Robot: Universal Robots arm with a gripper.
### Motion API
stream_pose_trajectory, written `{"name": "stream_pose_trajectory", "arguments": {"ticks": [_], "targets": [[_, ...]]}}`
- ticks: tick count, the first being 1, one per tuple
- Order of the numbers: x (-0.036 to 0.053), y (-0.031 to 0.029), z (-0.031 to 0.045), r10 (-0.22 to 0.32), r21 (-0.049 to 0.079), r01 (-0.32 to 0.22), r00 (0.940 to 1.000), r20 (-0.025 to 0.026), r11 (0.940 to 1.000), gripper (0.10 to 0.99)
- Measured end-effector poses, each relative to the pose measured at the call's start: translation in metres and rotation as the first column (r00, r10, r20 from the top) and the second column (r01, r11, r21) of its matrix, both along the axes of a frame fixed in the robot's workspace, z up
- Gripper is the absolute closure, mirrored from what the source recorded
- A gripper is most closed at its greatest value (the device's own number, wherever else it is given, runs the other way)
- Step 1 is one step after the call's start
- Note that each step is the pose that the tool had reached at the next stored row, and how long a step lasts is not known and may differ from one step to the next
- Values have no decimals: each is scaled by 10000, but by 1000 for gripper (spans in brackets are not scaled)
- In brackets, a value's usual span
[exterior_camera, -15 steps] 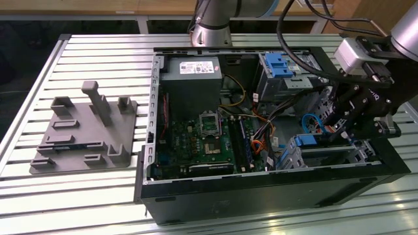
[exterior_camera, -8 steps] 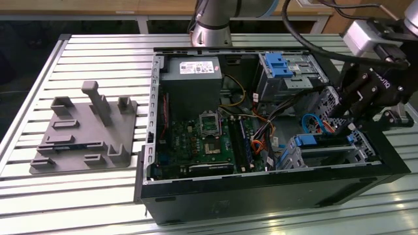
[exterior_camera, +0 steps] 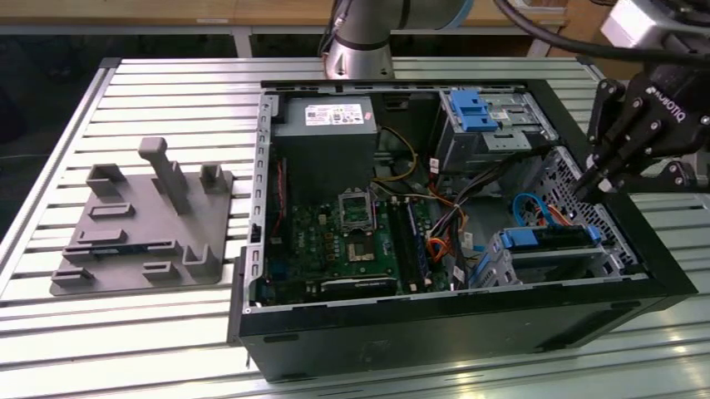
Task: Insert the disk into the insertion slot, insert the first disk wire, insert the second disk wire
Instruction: 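Insert the second disk wire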
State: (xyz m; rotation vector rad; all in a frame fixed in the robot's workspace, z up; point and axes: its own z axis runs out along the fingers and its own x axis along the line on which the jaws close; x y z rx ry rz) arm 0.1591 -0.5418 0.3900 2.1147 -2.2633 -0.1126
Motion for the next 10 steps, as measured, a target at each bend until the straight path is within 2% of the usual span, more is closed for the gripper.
{"name": "stream_pose_trajectory", "arguments": {"ticks": [1, 2, 3, 10], "targets": [[0, 8, 36, -3, -2, 3, 10000, 2, 10000, 929], [0, 15, 68, -7, -2, 7, 10000, 2, 10000, 929], [0, 19, 84, -9, -5, 9, 10000, 3, 10000, 984], [0, 24, 87, -10, -17, 10, 10000, 2, 10000, 984]]}}
